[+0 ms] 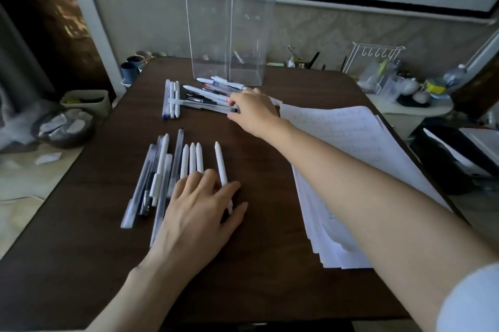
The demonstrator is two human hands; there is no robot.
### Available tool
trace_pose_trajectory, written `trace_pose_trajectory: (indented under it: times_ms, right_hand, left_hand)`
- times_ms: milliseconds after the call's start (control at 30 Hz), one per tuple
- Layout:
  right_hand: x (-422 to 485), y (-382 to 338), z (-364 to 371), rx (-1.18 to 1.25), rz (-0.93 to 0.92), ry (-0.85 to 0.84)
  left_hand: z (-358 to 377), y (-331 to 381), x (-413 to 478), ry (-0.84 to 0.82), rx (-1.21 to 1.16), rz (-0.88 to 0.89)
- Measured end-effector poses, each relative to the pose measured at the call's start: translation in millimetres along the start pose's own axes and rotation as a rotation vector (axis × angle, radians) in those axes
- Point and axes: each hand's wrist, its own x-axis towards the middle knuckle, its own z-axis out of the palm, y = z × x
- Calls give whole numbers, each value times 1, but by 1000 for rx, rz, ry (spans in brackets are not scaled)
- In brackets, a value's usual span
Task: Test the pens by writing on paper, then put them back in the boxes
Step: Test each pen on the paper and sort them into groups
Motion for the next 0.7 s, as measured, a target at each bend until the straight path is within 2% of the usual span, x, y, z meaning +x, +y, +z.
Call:
trace_pose_trajectory:
  times_ms: [233,367,433,567,700]
  right_hand:
    - [-1,-4,0,-196,-59,117]
    - [-37,11,-20,19,-37,293]
    - [-68,27,-31,129,-59,324]
    - [-141,61,-51,118,-152,363]
    - [-201,85,-62,90,-151,389]
  left_hand:
    - [0,-1,0,-11,-27,-4]
    - [-1,0,-1,2,-39,-9]
    - [-4,1,1,59,-52,-10]
    - [-16,2,17,179,-55,4]
    - [-17,16,43,75,-137,76]
